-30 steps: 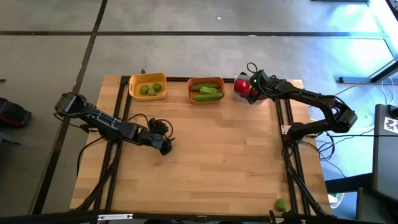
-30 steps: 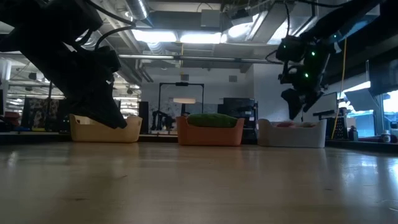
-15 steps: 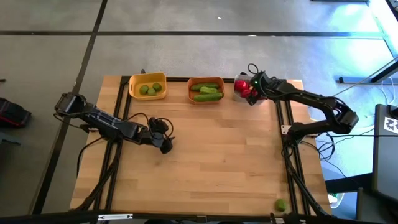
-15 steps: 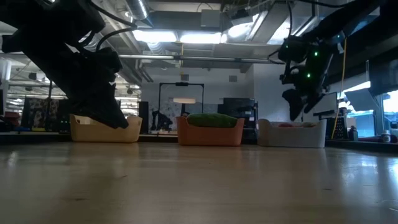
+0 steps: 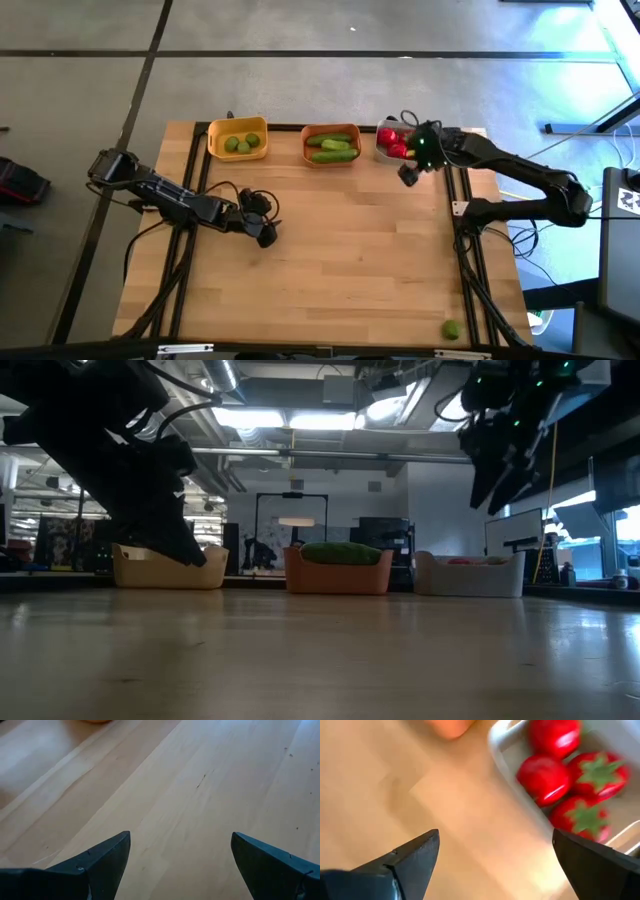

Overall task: Sort produce into baskets
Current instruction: Put the lime into the yellow bin

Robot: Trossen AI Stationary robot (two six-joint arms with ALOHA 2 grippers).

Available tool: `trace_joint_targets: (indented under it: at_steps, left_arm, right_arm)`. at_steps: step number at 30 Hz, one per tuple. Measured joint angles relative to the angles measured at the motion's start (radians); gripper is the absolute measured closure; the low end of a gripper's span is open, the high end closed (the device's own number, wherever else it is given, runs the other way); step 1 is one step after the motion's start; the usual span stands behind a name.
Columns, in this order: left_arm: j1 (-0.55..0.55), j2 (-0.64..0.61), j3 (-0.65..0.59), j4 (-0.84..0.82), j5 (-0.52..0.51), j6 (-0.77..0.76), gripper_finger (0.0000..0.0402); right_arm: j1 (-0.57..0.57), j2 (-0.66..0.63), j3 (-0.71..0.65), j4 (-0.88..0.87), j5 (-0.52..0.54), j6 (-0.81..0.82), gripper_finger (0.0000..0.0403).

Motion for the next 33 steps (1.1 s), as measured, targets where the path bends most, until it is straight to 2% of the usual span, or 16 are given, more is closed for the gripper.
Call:
trace_joint_targets:
  at_steps: [6,11,16,28,30,33]
  left_arm:
    - [0.000,0.000,0.000,0.044,-0.001,0.059,0.0061]
    - [0.000,0.000,0.000,0.092,0.000,0.138,0.0061]
    - [0.001,0.000,0.000,0.130,0.015,0.200,0.0061]
    - [0.013,0.000,0.000,0.129,0.027,0.247,0.0061]
    - [0.013,0.000,0.000,0.129,0.027,0.247,0.0061]
    - [0.013,0.000,0.000,0.129,0.027,0.247,0.0061]
  right_arm:
    - [0.192,-0.008,0.000,-0.123,-0.066,0.117,0.0024]
    - [0.373,-0.006,0.000,-0.121,-0.117,0.217,0.0024]
    - [0.531,-0.005,0.000,-0.120,-0.118,0.364,0.0024]
    - [0.930,0.039,0.000,-0.105,-0.153,0.855,0.0024]
    - [0.976,0.057,0.000,-0.077,-0.150,0.894,0.0024]
    - [1.014,0.087,0.000,0.005,-0.091,0.894,0.0024]
